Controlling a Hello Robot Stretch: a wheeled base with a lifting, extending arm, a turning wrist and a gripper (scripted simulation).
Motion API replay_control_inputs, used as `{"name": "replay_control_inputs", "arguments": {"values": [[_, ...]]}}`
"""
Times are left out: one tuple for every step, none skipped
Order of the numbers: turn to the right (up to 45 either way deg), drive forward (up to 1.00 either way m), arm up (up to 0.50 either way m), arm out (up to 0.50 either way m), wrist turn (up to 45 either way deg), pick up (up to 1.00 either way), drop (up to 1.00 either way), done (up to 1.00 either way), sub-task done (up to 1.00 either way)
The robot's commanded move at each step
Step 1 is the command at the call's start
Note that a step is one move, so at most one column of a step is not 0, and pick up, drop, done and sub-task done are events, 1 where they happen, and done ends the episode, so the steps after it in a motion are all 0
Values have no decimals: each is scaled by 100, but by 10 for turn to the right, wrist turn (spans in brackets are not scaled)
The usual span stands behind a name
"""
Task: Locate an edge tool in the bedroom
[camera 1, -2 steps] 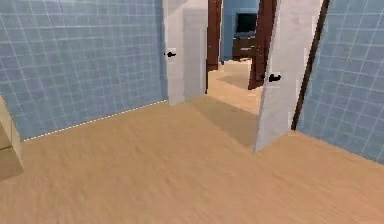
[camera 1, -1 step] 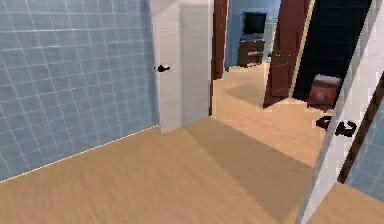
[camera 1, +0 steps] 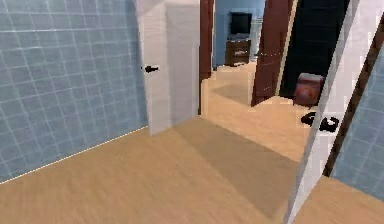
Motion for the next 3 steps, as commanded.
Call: {"name": "replay_control_inputs", "arguments": {"values": [[0, 75, 0, 0, 0, 0, 0, 0, 0], [0, 45, 0, 0, 0, 0, 0, 0, 0], [390, 0, 0, 0, 0, 0, 0, 0, 0]]}}
